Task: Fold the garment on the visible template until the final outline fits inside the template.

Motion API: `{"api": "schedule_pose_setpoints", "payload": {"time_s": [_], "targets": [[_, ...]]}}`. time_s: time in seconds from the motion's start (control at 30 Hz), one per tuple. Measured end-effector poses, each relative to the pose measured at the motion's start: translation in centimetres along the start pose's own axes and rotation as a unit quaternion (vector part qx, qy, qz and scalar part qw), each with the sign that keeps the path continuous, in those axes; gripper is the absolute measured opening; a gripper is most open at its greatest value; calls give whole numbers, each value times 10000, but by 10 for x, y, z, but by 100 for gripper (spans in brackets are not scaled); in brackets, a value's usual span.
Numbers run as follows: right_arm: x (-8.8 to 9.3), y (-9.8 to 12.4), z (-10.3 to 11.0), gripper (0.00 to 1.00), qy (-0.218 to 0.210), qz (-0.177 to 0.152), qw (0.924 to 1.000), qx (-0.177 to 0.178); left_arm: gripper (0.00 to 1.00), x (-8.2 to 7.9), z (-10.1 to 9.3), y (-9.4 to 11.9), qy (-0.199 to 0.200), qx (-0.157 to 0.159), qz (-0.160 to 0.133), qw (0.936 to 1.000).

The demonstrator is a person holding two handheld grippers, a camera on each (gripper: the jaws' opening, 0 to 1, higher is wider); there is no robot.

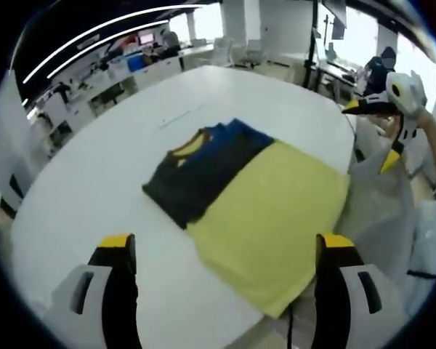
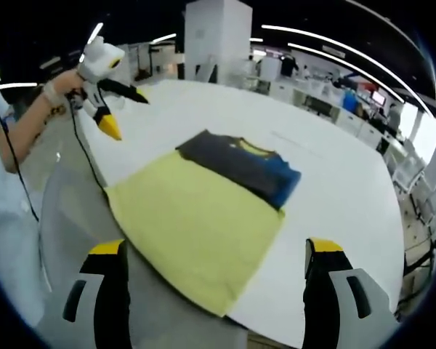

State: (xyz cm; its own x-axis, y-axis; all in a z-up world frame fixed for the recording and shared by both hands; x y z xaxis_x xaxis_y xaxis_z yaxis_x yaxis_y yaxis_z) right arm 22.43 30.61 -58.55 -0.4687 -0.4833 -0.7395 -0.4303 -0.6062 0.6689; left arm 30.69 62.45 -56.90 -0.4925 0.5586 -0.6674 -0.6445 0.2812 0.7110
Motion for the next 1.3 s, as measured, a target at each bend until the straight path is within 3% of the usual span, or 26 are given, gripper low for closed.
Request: {"api": "schedule_pose_setpoints", "payload": {"time_s": [0.63, 0.83, 1.3], "targets": [[16, -2, -6, 100, -188, 169, 9997, -13, 100, 31, -1, 13, 392, -180, 224, 9988], [25, -4, -4, 100, -300, 228, 9993, -51, 100, 44, -7, 12, 702, -166, 294, 9970], [40, -8, -6, 100, -501, 347, 9981, -86, 99, 80, -33, 5, 1064, 243, 769, 9911]]}}
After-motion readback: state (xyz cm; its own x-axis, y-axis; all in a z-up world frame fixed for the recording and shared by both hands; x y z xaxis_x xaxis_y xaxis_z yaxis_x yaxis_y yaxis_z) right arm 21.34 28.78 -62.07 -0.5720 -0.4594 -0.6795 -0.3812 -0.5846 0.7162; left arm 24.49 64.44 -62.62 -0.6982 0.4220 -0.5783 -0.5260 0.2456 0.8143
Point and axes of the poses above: the point that each gripper's makers call its tool centre point, and the gripper's own axes: y roughly backward along the fingers, z roughly to its left, x roughly out of its underside, the point moved 6 cm from there along y, roughly backward along the fingers, and after that the axes turned 13 degrees about -x, right-handed, at the moved point
